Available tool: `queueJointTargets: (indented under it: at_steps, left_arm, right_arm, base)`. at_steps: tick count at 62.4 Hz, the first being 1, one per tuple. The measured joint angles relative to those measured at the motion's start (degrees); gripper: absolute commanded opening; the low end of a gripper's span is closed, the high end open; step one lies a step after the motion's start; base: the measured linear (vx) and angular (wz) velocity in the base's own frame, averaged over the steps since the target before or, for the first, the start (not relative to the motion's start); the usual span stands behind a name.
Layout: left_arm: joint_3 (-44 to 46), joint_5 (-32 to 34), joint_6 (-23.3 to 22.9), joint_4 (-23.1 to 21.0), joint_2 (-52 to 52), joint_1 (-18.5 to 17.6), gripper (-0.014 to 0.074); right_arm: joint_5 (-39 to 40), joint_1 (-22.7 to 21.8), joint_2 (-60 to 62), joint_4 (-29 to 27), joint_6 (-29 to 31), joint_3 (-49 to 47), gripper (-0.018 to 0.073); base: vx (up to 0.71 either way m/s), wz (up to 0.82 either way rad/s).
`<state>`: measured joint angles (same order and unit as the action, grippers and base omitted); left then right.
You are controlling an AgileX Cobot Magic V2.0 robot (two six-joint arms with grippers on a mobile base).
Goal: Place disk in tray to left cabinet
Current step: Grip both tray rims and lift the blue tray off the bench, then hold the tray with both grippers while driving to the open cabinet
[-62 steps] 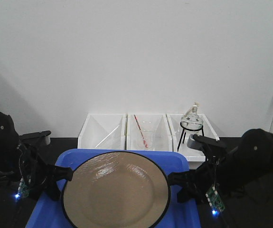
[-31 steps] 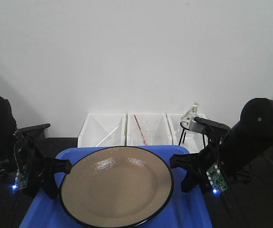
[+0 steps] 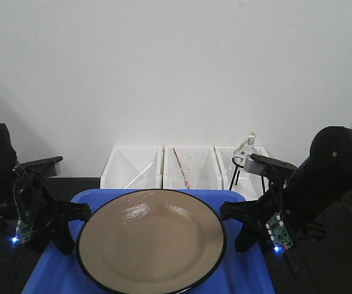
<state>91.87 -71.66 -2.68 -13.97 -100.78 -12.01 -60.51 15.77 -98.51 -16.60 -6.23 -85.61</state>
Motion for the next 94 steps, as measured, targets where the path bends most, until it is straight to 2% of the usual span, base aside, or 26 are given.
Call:
queueJointTargets:
  at_steps: [64, 94]
  left_arm:
    - [0.0, 0.01, 0.0, 0.05, 0.18, 0.0, 0.0]
    - [0.0, 0.01, 0.0, 0.0, 0.18, -0.05, 0.0]
  right_arm:
    - [0.0, 0.0, 0.04, 0.0, 0.0, -0.05, -0.0002]
    - [0.0, 0.0, 0.04, 0.17, 0.0, -0.05, -0.0002]
  base:
    - [0.0, 0.01]
    - [-0.05, 0.27]
